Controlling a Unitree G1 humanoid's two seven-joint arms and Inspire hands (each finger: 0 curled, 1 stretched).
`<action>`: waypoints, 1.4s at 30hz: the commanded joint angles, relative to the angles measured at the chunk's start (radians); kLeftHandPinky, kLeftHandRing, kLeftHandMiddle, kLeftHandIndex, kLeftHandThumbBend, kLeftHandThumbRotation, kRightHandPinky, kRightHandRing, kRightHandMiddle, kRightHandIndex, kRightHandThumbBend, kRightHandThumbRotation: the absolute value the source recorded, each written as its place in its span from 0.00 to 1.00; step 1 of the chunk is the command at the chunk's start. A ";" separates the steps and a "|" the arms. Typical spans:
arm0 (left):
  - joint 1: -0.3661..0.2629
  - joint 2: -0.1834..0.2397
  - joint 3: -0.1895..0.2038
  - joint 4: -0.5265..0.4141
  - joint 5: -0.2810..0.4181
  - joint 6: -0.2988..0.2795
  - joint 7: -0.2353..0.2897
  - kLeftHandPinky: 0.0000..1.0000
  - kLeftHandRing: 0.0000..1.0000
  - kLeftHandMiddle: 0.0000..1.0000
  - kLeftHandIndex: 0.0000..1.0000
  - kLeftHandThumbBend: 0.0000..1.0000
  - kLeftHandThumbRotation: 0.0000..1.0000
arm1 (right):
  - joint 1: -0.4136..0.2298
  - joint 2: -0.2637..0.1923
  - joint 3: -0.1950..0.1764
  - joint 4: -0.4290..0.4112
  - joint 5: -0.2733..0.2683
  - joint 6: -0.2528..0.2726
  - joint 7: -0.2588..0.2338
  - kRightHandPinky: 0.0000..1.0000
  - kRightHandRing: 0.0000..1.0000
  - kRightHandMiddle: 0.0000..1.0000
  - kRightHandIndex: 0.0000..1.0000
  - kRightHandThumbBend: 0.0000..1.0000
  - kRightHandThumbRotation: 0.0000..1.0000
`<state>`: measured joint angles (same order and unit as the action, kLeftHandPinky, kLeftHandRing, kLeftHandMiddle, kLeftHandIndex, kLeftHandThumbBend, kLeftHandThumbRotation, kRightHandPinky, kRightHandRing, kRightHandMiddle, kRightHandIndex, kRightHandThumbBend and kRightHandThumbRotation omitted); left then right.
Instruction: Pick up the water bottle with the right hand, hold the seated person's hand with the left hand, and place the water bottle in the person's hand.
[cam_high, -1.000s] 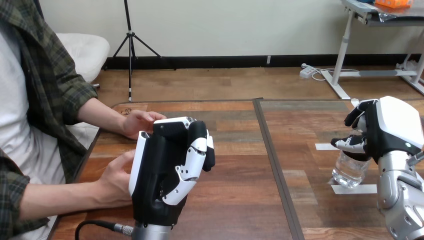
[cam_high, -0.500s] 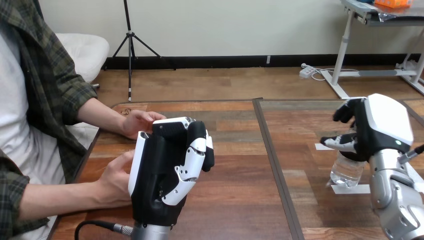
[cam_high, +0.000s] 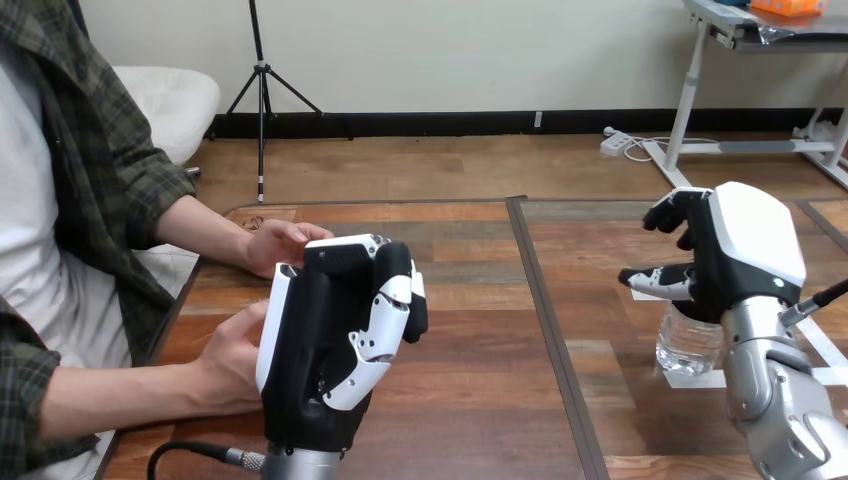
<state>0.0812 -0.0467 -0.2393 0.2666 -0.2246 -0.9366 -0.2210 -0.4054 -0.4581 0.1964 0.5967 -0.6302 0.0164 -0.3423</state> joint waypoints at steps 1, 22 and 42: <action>-0.044 -0.056 0.010 0.000 0.008 -0.017 0.003 0.07 0.10 0.20 0.26 0.01 0.00 | -0.002 0.018 0.007 -0.043 0.006 -0.020 -0.010 0.51 0.61 0.66 0.60 0.72 0.00; -0.039 -0.057 0.008 -0.002 0.006 -0.013 0.000 0.06 0.10 0.19 0.25 0.03 0.00 | 0.030 0.036 0.019 -0.013 0.000 -0.061 -0.026 0.56 0.67 0.73 0.69 0.77 0.00; -0.037 -0.055 0.006 0.001 0.000 -0.014 -0.005 0.06 0.10 0.21 0.27 0.00 0.00 | 0.058 0.034 0.010 -0.018 0.009 -0.052 -0.021 0.68 0.76 0.78 0.76 0.78 0.00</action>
<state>0.0812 -0.0469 -0.2295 0.2695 -0.2252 -0.9459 -0.2206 -0.3727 -0.4363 0.1978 0.5906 -0.6300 -0.0402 -0.3727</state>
